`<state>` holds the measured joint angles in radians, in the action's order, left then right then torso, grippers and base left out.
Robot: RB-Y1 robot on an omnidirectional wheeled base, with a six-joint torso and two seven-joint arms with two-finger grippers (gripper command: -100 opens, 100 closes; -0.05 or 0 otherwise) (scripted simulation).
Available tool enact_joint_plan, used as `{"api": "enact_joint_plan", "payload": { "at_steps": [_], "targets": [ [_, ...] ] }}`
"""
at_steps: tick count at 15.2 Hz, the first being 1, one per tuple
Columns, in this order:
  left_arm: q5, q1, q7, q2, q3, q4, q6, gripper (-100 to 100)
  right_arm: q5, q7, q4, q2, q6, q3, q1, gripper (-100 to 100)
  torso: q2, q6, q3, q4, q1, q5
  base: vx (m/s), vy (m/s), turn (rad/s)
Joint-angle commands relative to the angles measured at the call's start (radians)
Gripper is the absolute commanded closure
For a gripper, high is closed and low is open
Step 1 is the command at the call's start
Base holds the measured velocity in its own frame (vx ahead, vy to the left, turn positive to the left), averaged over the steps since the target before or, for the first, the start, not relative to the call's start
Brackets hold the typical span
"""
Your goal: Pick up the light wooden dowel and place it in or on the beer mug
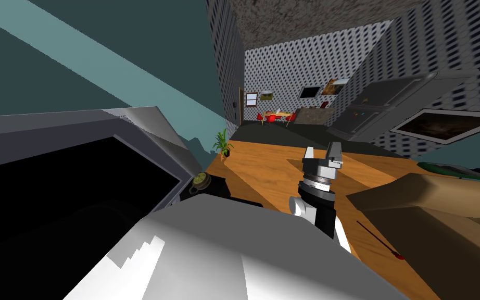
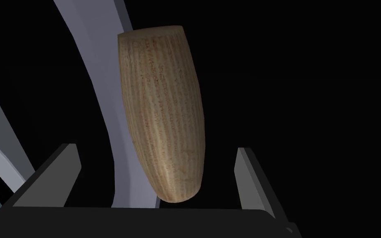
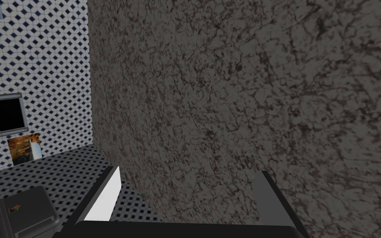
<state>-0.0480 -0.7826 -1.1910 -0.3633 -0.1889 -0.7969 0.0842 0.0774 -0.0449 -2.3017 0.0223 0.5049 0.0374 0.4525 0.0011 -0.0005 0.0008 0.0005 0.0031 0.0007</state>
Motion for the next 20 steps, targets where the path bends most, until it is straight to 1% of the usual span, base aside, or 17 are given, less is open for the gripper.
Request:
{"api": "enact_joint_plan", "payload": {
  "at_steps": [1,2,3,4,8,9,10,11,12,13,14,15,18,19,20],
  "targets": [
    [-0.004,0.024,0.030,0.008,-0.011,0.014,-0.005,-100,0.000,0.000,0.000,0.000,0.000,0.000,0.000,0,0.000,0.000,0.000,0.000,0.000,0.000,-0.020,0.015,-0.012],
    [-0.007,0.043,0.048,0.013,-0.018,0.028,-0.006,-100,0.000,0.000,0.000,0.000,0.000,0.000,0.000,0,0.000,0.000,0.000,0.000,-0.001,0.000,-0.008,0.005,-0.025],
    [-0.005,0.027,0.025,0.005,-0.008,0.025,0.002,-100,0.000,0.000,0.000,0.000,0.000,0.000,0.000,0,-0.001,0.000,0.000,0.000,-0.002,0.000,0.000,0.000,0.000],
    [-0.006,0.031,0.030,0.005,-0.009,0.028,0.002,100,0.000,0.000,0.000,0.000,0.000,0.000,0.000,0,-0.001,0.000,-0.001,0.000,-0.002,-0.001,0.000,0.000,0.000],
    [-0.006,0.030,0.029,0.005,-0.009,0.027,0.002,100,0.000,0.000,0.000,0.000,0.000,0.000,0.000,0,-0.002,0.001,-0.001,-0.001,-0.002,0.000,0.000,0.000,0.000],
    [0.000,-0.004,0.003,0.001,0.000,-0.007,-0.003,100,0.000,0.000,0.000,0.000,0.000,0.000,0.000,0,-0.002,0.001,-0.001,-0.001,-0.002,0.000,0.007,-0.009,-0.008],
    [0.002,-0.014,-0.006,-0.001,0.003,-0.014,-0.003,100,0.000,0.000,0.000,0.000,0.000,0.000,0.000,0,-0.002,0.000,-0.001,-0.001,-0.002,-0.001,0.014,-0.018,-0.017],
    [0.004,-0.033,-0.024,-0.006,0.010,-0.028,-0.002,100,0.000,0.000,0.000,0.000,0.000,0.000,0.000,0,-0.002,0.000,-0.002,-0.001,-0.003,-0.001,0.023,-0.028,-0.044],
    [0.006,-0.042,-0.033,-0.008,0.014,-0.035,-0.001,100,0.000,0.000,0.000,0.000,0.000,0.000,0.000,0,-0.003,0.000,-0.002,-0.001,-0.004,-0.001,0.027,-0.032,-0.051],
    [0.003,-0.027,-0.017,-0.007,0.010,-0.019,0.001,100,0.000,0.000,0.000,0.000,0.000,0.000,0.000,0,-0.003,0.000,-0.002,-0.001,-0.005,-0.001,0.015,-0.018,-0.011],
    [0.019,-0.065,-0.057,-0.042,0.007,-0.046,0.004,100,0.000,0.000,0.000,0.000,0.000,0.000,0.000,0,-0.003,0.000,-0.002,-0.001,-0.004,-0.001,0.076,-0.065,-0.013],
    [0.019,-0.065,-0.057,-0.042,0.007,-0.046,0.004,100,0.000,0.000,0.000,0.000,0.000,0.000,0.000,0,-0.006,0.001,-0.003,-0.001,-0.006,-0.002,0.125,-0.094,-0.006],
    [0.043,-0.110,-0.113,-0.086,0.010,-0.084,0.009,100,0.000,0.000,0.000,0.000,0.000,0.000,0.000,0,-0.012,0.002,-0.007,-0.002,-0.010,-0.003,0.150,-0.100,-0.001],
    [0.043,-0.110,-0.113,-0.086,0.010,-0.084,0.009,100,0.000,0.000,0.000,0.000,0.000,0.000,0.000,0,-0.015,0.002,-0.008,-0.003,-0.011,-0.004,0.169,-0.092,-0.001],
    [0.053,-0.127,-0.136,-0.102,0.013,-0.100,0.012,100,0.000,0.000,0.000,0.000,0.000,0.000,0.000,0,-0.015,0.002,-0.009,-0.003,-0.011,-0.003,0.140,-0.087,-0.009]
  ]
}}
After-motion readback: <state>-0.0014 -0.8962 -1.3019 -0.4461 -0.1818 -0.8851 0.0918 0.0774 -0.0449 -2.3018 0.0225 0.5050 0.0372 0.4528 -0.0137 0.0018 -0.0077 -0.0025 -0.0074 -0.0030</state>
